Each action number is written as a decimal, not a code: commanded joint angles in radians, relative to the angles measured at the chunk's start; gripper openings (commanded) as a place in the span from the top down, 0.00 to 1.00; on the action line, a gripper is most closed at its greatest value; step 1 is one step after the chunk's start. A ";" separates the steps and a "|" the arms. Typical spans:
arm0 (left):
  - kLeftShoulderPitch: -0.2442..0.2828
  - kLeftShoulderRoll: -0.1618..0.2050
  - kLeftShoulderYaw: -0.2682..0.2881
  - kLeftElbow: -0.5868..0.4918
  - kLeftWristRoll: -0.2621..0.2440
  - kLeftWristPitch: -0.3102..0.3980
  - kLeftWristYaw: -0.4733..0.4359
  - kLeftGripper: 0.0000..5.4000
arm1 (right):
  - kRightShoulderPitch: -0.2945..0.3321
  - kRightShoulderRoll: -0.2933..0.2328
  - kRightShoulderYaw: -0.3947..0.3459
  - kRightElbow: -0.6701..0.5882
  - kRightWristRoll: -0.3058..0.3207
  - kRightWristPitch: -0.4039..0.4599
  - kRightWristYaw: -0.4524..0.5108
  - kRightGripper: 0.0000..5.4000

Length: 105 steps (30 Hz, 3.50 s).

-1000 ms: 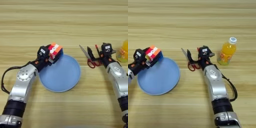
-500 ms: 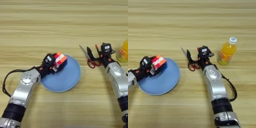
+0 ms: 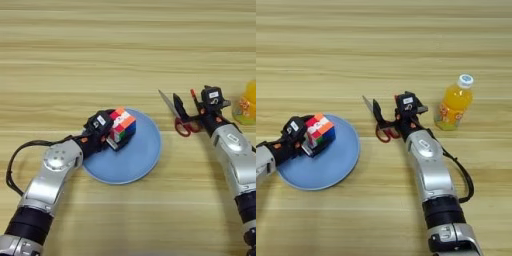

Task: Move the objects on the table

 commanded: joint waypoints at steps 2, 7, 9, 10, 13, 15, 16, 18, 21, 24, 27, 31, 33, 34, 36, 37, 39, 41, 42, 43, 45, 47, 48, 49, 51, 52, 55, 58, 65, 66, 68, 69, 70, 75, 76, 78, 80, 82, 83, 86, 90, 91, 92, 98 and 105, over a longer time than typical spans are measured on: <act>-0.011 -0.010 0.041 -0.019 -0.068 0.009 -0.017 0.07 | 0.006 0.001 0.011 -0.011 -0.003 0.018 0.001 0.00; -0.022 -0.022 0.068 -0.023 -0.104 0.004 -0.009 0.01 | 0.007 -0.002 0.015 -0.014 -0.003 0.020 0.004 0.00; -0.029 -0.036 0.090 -0.031 -0.134 -0.001 -0.008 0.01 | 0.008 -0.003 0.017 -0.014 -0.004 0.021 0.007 0.00; -0.032 -0.044 0.103 -0.038 -0.157 0.002 -0.011 0.01 | 0.009 -0.003 0.019 -0.015 -0.004 0.021 0.008 0.00; -0.057 -0.077 0.165 -0.048 -0.231 0.002 0.011 0.01 | 0.011 -0.004 0.026 -0.019 -0.006 0.024 0.012 0.00; -0.074 -0.094 0.208 -0.054 -0.278 0.000 0.028 0.01 | 0.011 -0.007 0.030 -0.022 -0.007 0.026 0.014 0.00; -0.081 -0.101 0.227 -0.058 -0.301 0.001 0.034 0.01 | 0.012 -0.008 0.032 -0.022 -0.007 0.027 0.015 0.00; -0.093 -0.113 0.255 -0.058 -0.321 -0.005 0.054 0.01 | 0.012 -0.010 0.035 -0.022 -0.007 0.027 0.017 0.00; -0.125 -0.116 0.292 -0.004 -0.278 -0.032 0.136 0.01 | 0.013 -0.012 0.039 -0.024 -0.008 0.030 0.019 0.00; -0.156 -0.101 0.313 0.084 -0.193 -0.076 0.245 0.01 | 0.015 -0.012 0.046 -0.030 -0.011 0.035 0.024 0.00; -0.177 -0.087 0.323 0.158 -0.125 -0.105 0.326 0.01 | 0.021 -0.012 0.061 -0.044 -0.017 0.045 0.033 0.00; -0.192 -0.076 0.319 0.221 -0.084 -0.122 0.364 0.01 | 0.036 -0.011 0.096 -0.079 -0.027 0.067 0.047 0.00; -0.195 -0.083 0.324 0.231 -0.093 -0.124 0.361 0.01 | 0.044 -0.008 0.117 -0.098 -0.034 0.081 0.054 0.00; -0.197 -0.084 0.324 0.232 -0.096 -0.126 0.360 0.01 | 0.047 -0.006 0.127 -0.107 -0.038 0.089 0.057 0.00; -0.199 -0.084 0.324 0.237 -0.097 -0.129 0.362 0.01 | 0.052 -0.002 0.145 -0.121 -0.041 0.107 0.063 0.00; -0.201 -0.083 0.325 0.241 -0.097 -0.130 0.364 0.01 | 0.054 0.002 0.157 -0.127 -0.041 0.121 0.070 0.00; -0.202 -0.082 0.326 0.245 -0.097 -0.131 0.365 0.01 | 0.058 0.005 0.174 -0.135 -0.045 0.136 0.077 0.00; -0.202 -0.082 0.326 0.248 -0.097 -0.133 0.366 0.01 | 0.062 0.005 0.192 -0.143 -0.054 0.146 0.082 0.00; -0.202 -0.082 0.326 0.249 -0.097 -0.134 0.366 0.01 | 0.063 0.004 0.205 -0.145 -0.062 0.152 0.084 0.00; -0.202 -0.083 0.325 0.249 -0.097 -0.135 0.366 0.01 | 0.064 0.002 0.216 -0.145 -0.068 0.157 0.087 0.00; -0.202 -0.083 0.326 0.249 -0.098 -0.135 0.366 0.01 | 0.063 -0.002 0.237 -0.137 -0.085 0.164 0.090 0.00; -0.202 -0.084 0.326 0.248 -0.099 -0.135 0.366 0.01 | 0.060 -0.005 0.249 -0.126 -0.097 0.167 0.093 0.00; -0.202 -0.085 0.326 0.247 -0.099 -0.134 0.367 0.01 | 0.059 -0.006 0.254 -0.123 -0.102 0.170 0.094 0.00; -0.202 -0.085 0.326 0.246 -0.099 -0.134 0.367 0.01 | 0.058 -0.007 0.260 -0.120 -0.107 0.172 0.096 0.00; -0.201 -0.086 0.326 0.245 -0.100 -0.133 0.368 0.01 | 0.052 -0.008 0.271 -0.105 -0.122 0.173 0.094 0.00; -0.201 -0.086 0.326 0.244 -0.100 -0.133 0.368 0.01 | 0.047 -0.007 0.275 -0.095 -0.130 0.174 0.091 0.00; -0.199 -0.086 0.325 0.240 -0.101 -0.132 0.368 0.01 | 0.023 -0.005 0.285 -0.063 -0.156 0.179 0.077 0.00; -0.197 -0.087 0.325 0.238 -0.100 -0.132 0.368 0.01 | -0.007 0.001 0.292 -0.033 -0.181 0.188 0.068 0.00; -0.194 -0.088 0.325 0.235 -0.099 -0.133 0.370 0.01 | -0.085 0.017 0.301 0.046 -0.228 0.232 0.041 0.00; -0.194 -0.088 0.325 0.235 -0.099 -0.133 0.370 0.01 | -0.094 0.018 0.302 0.055 -0.234 0.234 0.035 0.00; -0.194 -0.088 0.325 0.235 -0.100 -0.133 0.369 0.01 | -0.111 0.020 0.304 0.075 -0.244 0.237 0.028 0.00; -0.193 -0.088 0.325 0.235 -0.100 -0.133 0.369 0.01 | -0.122 0.022 0.304 0.090 -0.250 0.235 0.025 0.00; -0.193 -0.088 0.325 0.234 -0.100 -0.133 0.369 0.01 | -0.134 0.022 0.303 0.113 -0.256 0.232 0.019 0.00; -0.190 -0.089 0.325 0.229 -0.100 -0.134 0.371 0.01 | -0.162 0.017 0.291 0.158 -0.271 0.207 -0.008 0.00; -0.189 -0.089 0.325 0.229 -0.100 -0.134 0.371 0.01 | -0.168 0.014 0.290 0.160 -0.274 0.201 -0.014 0.00; -0.189 -0.089 0.325 0.229 -0.100 -0.134 0.370 0.01 | -0.187 0.011 0.280 0.183 -0.276 0.186 -0.026 0.00; -0.188 -0.088 0.324 0.229 -0.100 -0.134 0.371 0.01 | -0.211 0.010 0.266 0.218 -0.272 0.164 -0.036 0.00; -0.189 -0.089 0.323 0.230 -0.099 -0.136 0.371 0.01 | -0.238 0.017 0.243 0.274 -0.251 0.119 -0.035 0.00; -0.189 -0.089 0.323 0.231 -0.099 -0.136 0.371 0.01 | -0.249 0.019 0.236 0.299 -0.249 0.103 -0.038 0.00; -0.188 -0.089 0.322 0.231 -0.099 -0.136 0.372 0.01 | -0.276 0.022 0.220 0.369 -0.245 0.057 -0.046 0.00; -0.188 -0.089 0.322 0.231 -0.099 -0.137 0.371 0.01 | -0.290 0.037 0.195 0.410 -0.211 -0.010 -0.025 0.00; -0.188 -0.089 0.322 0.231 -0.099 -0.137 0.371 0.01 | -0.285 0.042 0.193 0.396 -0.200 -0.028 -0.012 0.00; -0.187 -0.089 0.322 0.231 -0.098 -0.137 0.372 0.01 | -0.278 0.049 0.189 0.376 -0.188 -0.045 -0.002 0.00; -0.189 -0.089 0.320 0.236 -0.096 -0.140 0.373 0.01 | -0.262 0.053 0.156 0.270 -0.148 -0.092 0.008 0.00; -0.201 -0.087 0.337 0.258 -0.087 -0.146 0.413 0.01 | -0.243 0.002 0.089 0.042 -0.130 -0.041 -0.013 0.00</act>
